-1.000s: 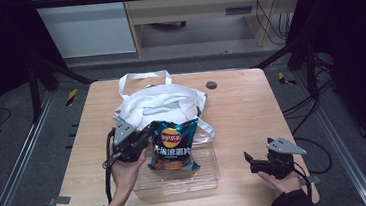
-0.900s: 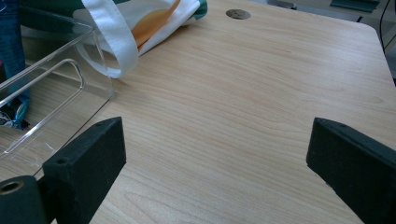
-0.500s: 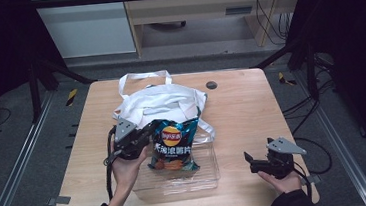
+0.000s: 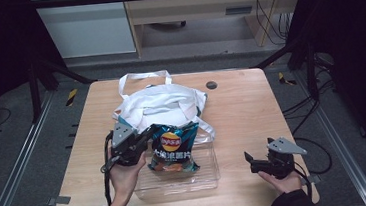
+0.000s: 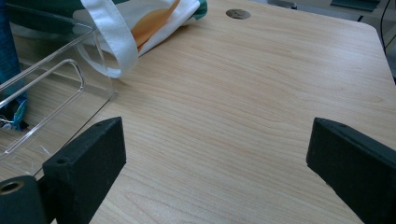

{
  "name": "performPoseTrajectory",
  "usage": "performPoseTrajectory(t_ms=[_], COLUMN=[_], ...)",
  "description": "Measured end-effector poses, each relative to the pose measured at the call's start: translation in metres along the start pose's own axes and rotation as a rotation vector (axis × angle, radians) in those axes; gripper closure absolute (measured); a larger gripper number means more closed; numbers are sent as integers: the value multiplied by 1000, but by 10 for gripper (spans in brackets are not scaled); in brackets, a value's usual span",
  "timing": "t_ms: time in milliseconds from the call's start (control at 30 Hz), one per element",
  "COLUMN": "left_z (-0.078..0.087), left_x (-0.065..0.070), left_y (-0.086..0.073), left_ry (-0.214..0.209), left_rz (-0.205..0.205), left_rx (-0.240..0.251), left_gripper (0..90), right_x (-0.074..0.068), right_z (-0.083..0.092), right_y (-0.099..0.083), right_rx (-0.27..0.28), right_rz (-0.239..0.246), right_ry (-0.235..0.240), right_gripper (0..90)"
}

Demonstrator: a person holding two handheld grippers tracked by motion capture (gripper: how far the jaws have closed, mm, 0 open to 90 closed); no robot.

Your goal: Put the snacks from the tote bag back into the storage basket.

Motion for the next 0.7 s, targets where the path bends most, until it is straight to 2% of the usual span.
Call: performPoseTrajectory(t_ms=[367, 700], left_z=[17, 7], left_x=[4, 0], left_y=[-3, -3], left_ry=[-6, -15], left_rz=[0, -3], left_rx=[-2, 9], left_gripper=[895, 882], right_x=[0, 0], right_z=[1, 0], right_y=[0, 0], right_rx=[1, -1], right_rz=[0, 5], right_ry=[-1, 2], right_gripper=[50, 50])
Point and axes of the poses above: each handheld gripper's, and its own axes: z roughly backward along the jaws, y roughly out of its top, x roughly to its right, the point moved 3 cm from there along -z, roughly forward along the jaws, and after that the axes turned 15 degrees about y, right-handed, at the moved point
